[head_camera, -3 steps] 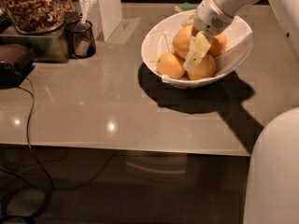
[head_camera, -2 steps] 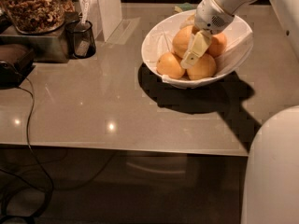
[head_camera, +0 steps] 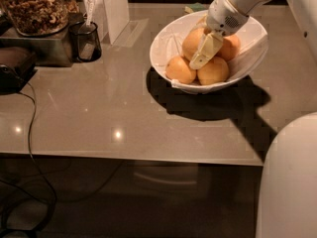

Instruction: Pick orange from white bowl

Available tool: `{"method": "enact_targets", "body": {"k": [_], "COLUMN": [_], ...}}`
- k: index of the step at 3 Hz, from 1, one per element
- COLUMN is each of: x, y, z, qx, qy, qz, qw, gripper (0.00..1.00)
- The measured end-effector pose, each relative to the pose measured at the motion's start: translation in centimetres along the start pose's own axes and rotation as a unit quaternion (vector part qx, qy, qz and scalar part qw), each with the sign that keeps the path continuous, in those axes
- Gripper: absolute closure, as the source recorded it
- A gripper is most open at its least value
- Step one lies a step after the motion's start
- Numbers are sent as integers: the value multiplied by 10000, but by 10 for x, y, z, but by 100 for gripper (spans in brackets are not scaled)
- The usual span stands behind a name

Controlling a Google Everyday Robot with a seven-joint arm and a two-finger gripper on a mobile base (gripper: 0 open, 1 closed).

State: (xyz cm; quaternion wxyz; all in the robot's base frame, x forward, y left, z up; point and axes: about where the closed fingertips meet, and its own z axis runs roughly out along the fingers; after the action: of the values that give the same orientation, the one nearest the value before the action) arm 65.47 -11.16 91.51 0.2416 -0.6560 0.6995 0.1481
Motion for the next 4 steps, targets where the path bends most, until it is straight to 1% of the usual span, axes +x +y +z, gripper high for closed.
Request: {"method": "enact_targets", "body": {"k": [1,2,4], "x": [0,0,-3], "y": [0,0,-1], "z": [0,0,-5], "qx": [0,0,3], "qy": [0,0,0], "qz": [0,0,1], "qw": [10000,10000,10000], "gripper": [87,100,100]}}
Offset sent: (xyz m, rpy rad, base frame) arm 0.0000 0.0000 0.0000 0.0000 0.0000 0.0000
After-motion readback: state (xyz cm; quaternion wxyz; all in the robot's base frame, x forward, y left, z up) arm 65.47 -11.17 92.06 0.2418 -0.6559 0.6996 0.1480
